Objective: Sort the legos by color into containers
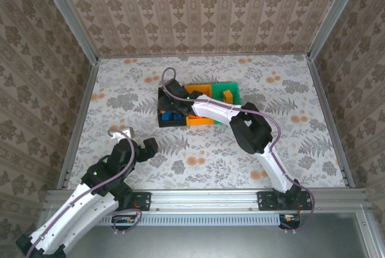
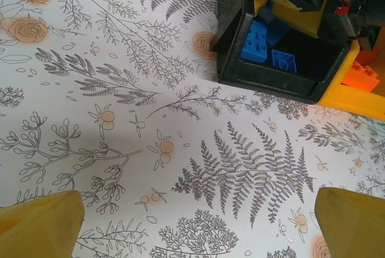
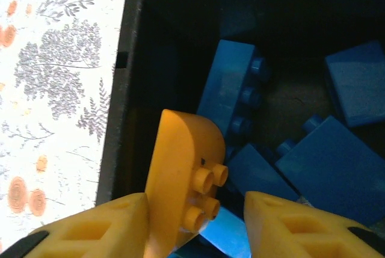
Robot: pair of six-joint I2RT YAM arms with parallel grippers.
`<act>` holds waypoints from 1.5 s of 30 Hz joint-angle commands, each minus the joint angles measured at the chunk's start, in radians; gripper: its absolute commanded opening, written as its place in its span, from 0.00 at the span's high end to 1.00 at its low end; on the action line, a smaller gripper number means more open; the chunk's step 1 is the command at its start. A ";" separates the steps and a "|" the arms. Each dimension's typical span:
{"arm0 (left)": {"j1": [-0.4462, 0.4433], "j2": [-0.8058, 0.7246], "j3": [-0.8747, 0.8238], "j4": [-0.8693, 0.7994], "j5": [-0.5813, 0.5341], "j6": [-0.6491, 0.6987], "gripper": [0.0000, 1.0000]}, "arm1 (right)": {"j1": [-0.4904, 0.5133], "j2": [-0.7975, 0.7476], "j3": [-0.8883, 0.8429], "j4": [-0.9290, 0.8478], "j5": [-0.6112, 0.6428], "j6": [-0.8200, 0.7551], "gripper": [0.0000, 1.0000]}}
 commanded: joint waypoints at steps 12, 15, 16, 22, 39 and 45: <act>0.015 -0.012 0.010 -0.010 0.003 0.025 0.00 | -0.016 -0.037 -0.074 -0.001 0.007 -0.001 0.57; 0.016 -0.013 0.011 -0.014 0.006 0.023 0.00 | -0.015 -0.043 -0.060 -0.003 0.009 -0.016 0.56; 0.016 -0.011 0.011 -0.014 0.007 0.023 0.00 | -0.014 -0.044 -0.056 -0.005 0.010 -0.019 0.55; 0.020 -0.011 0.016 -0.011 0.008 0.025 0.00 | -0.016 -0.013 0.007 -0.081 0.034 -0.025 0.52; 0.025 -0.012 0.017 -0.017 0.014 0.022 0.00 | -0.014 0.057 0.082 -0.163 0.029 -0.030 0.60; 0.026 -0.012 0.021 -0.019 0.014 0.023 0.00 | -0.013 0.042 0.088 -0.151 0.029 -0.048 0.71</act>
